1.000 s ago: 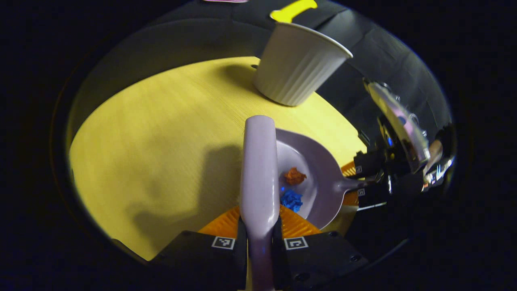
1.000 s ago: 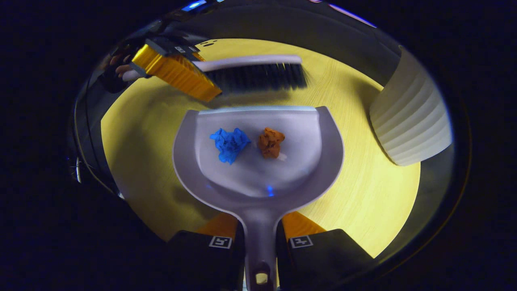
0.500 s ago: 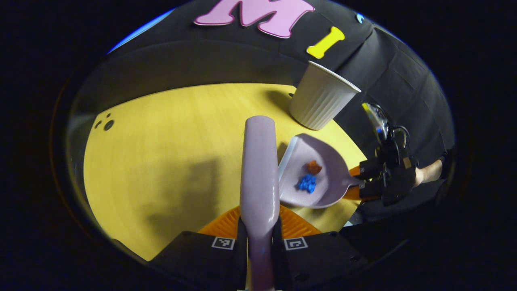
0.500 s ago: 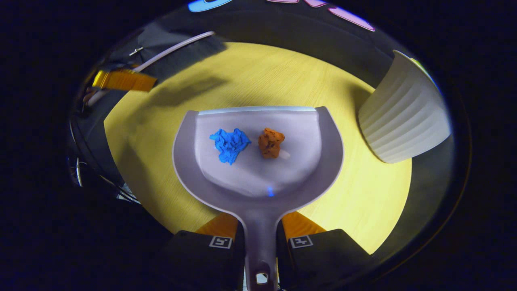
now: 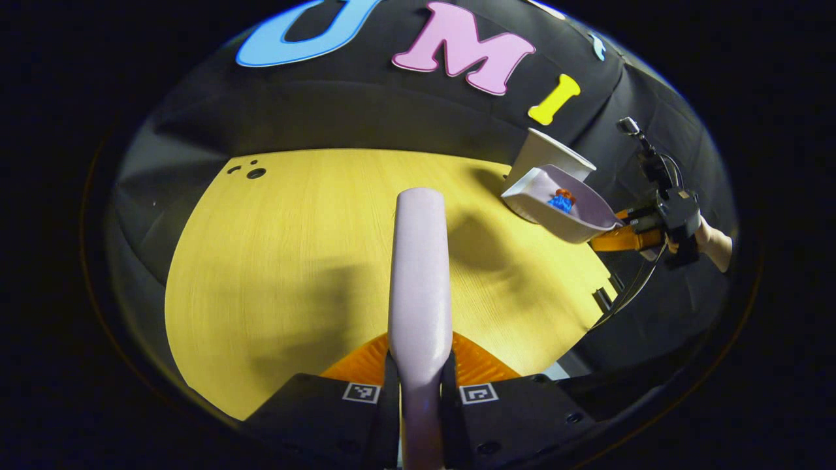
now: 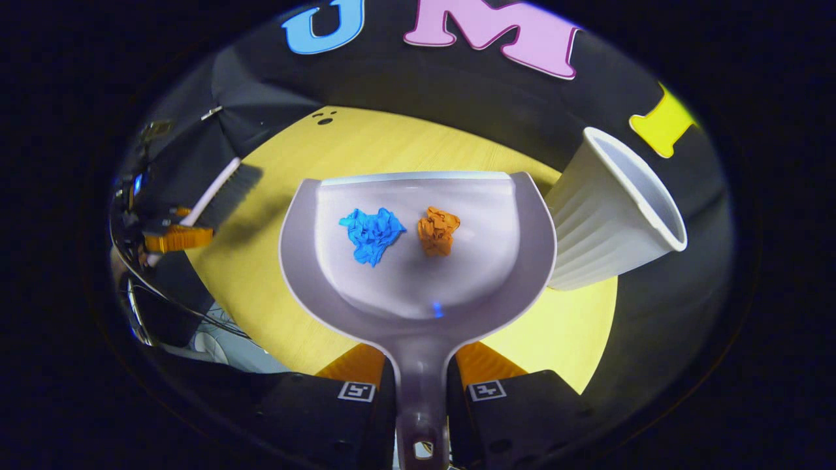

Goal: Pick up the small broom and dustpan from the desktop, sweep the trash into the dustpan with the broom, and then empty the trash into the garbage bin.

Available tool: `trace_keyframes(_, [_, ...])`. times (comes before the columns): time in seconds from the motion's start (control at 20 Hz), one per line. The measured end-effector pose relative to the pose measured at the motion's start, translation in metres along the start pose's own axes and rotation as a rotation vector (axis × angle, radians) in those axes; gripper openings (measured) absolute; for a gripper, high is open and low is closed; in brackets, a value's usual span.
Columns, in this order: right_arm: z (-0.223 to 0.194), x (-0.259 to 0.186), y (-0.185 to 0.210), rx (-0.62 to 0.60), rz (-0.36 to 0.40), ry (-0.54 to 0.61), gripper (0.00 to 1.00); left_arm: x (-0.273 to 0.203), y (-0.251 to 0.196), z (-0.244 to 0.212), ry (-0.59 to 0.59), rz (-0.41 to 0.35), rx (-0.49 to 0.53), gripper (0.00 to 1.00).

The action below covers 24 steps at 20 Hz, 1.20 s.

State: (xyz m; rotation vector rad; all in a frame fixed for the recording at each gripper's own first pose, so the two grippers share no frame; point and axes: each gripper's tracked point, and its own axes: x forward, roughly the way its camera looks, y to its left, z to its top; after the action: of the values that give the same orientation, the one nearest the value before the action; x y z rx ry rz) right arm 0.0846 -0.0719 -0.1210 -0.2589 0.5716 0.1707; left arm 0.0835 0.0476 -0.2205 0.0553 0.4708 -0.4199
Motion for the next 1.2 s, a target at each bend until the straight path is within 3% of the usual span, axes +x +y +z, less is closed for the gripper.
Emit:
trace_keyframes(0.2, [0.010,-0.012,-0.001,0.034,0.028,-0.016,0.41,-0.026,0.003,-0.009,0.006,0.026,-0.004,0.29])
trace_keyframes(0.4, [0.022,-0.025,-0.003,0.058,0.025,-0.072,0.37,-0.031,0.008,-0.023,0.035,0.052,-0.053,0.28])
trace_keyframes(0.5, [0.025,-0.031,-0.009,0.080,0.028,-0.093,0.37,-0.035,0.018,-0.022,0.045,0.116,-0.069,0.30])
trace_keyframes(0.8, [0.033,-0.031,-0.055,0.092,-0.026,-0.085,0.37,-0.041,0.025,0.008,0.009,0.210,-0.163,0.30])
trace_keyframes(0.85, [0.034,-0.029,-0.060,0.092,-0.041,-0.084,0.32,-0.038,0.026,0.012,0.010,0.226,-0.171,0.30])
trace_keyframes(0.95, [0.036,-0.022,-0.081,0.068,-0.086,-0.089,0.37,-0.032,0.027,0.020,0.016,0.257,-0.190,0.30])
trace_keyframes(1.05, [0.033,-0.016,-0.095,0.076,-0.089,-0.077,0.41,-0.030,0.024,0.026,0.029,0.286,-0.201,0.30])
trace_keyframes(1.1, [0.033,-0.013,-0.099,0.084,-0.087,-0.071,0.37,-0.026,0.020,0.031,0.031,0.298,-0.206,0.30])
trace_keyframes(1.2, [0.033,-0.010,-0.105,0.099,-0.081,-0.053,0.37,-0.022,0.012,0.040,0.038,0.312,-0.222,0.29])
